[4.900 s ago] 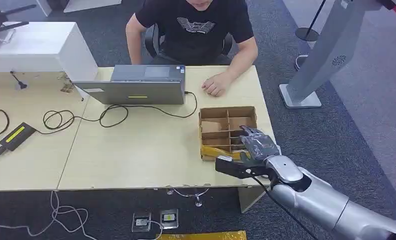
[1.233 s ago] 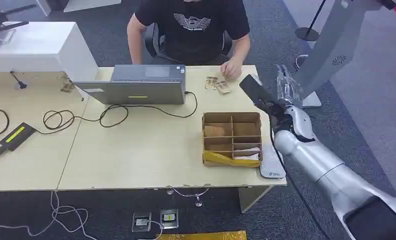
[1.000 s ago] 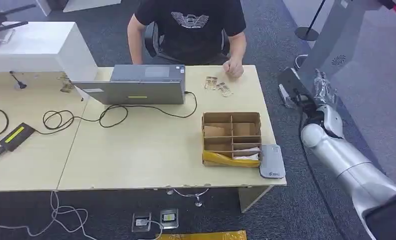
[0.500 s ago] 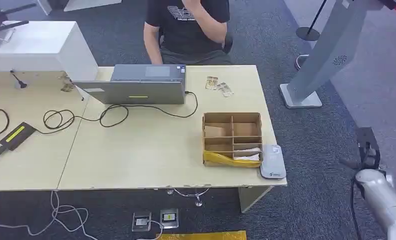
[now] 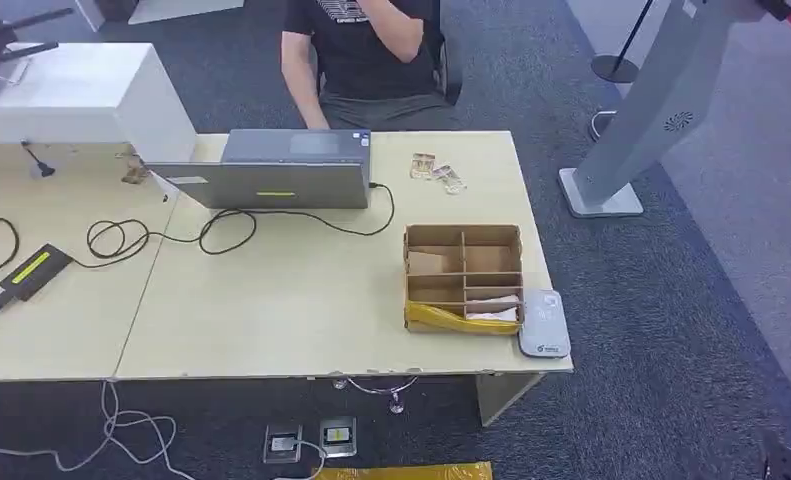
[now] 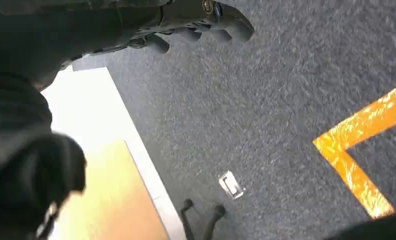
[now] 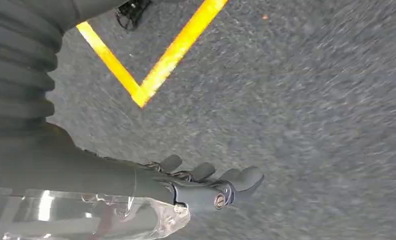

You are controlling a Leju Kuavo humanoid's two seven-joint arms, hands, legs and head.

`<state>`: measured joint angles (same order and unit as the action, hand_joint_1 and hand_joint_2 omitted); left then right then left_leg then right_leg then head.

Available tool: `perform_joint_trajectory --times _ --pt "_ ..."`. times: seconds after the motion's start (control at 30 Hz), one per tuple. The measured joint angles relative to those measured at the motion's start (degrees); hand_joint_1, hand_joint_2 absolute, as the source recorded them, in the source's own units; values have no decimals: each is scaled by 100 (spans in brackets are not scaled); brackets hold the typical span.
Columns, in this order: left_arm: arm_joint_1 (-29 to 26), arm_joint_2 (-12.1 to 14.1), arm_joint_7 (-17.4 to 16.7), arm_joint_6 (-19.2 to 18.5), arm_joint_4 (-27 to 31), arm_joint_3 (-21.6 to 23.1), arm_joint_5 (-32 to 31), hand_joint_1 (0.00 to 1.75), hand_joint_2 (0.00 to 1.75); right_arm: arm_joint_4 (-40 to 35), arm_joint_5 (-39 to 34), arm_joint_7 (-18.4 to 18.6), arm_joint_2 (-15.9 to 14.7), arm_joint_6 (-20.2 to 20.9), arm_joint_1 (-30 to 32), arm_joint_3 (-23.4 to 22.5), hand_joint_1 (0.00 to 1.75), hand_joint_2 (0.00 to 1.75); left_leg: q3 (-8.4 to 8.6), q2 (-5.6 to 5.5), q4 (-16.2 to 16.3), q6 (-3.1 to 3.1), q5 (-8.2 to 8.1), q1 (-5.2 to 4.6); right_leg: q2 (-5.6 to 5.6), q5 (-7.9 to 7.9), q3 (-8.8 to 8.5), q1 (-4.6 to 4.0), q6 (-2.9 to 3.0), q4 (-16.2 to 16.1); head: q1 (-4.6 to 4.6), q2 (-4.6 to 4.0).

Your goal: Pass the card to the sensor for recognition and then transmit it.

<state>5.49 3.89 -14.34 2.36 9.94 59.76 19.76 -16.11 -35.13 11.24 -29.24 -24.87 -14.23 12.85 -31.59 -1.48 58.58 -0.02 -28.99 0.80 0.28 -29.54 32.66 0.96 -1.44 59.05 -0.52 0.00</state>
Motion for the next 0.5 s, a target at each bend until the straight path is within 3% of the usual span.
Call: perform_joint_trajectory --times 0.07,0.1,0.4,0.43,0.5 --pt "7 11 0 123 2 6 2 0 175 76 -151 -5 94 55 194 -210 0 175 1 -11 0 0 0 1 -14 -1 -12 -1 0 0 -2 0" --pt "-5 9 9 179 4 2 -9 0 0 94 -172 -29 196 116 297 -323 0 175 2 -11 0 0 0 2 -14 -1 -14 -2 0 0 -2 0" --pt "-248 -37 262 164 105 -388 -406 0 0 120 480 -265 816 614 869 -763 0 175 9 6 -1 -2 -6 -1 12 -1 -9 3 0 1 0 0" --pt "-281 -48 295 157 122 -458 -437 0 0 120 562 -282 872 669 918 -784 0 0 9 5 -1 -2 -6 -2 12 -1 -10 4 0 1 2 0" --pt "-345 -52 374 131 157 -638 -553 0 0 120 793 -344 1016 800 1014 -845 0 0 9 6 -2 -2 -6 -2 13 -1 -10 3 0 1 0 2"
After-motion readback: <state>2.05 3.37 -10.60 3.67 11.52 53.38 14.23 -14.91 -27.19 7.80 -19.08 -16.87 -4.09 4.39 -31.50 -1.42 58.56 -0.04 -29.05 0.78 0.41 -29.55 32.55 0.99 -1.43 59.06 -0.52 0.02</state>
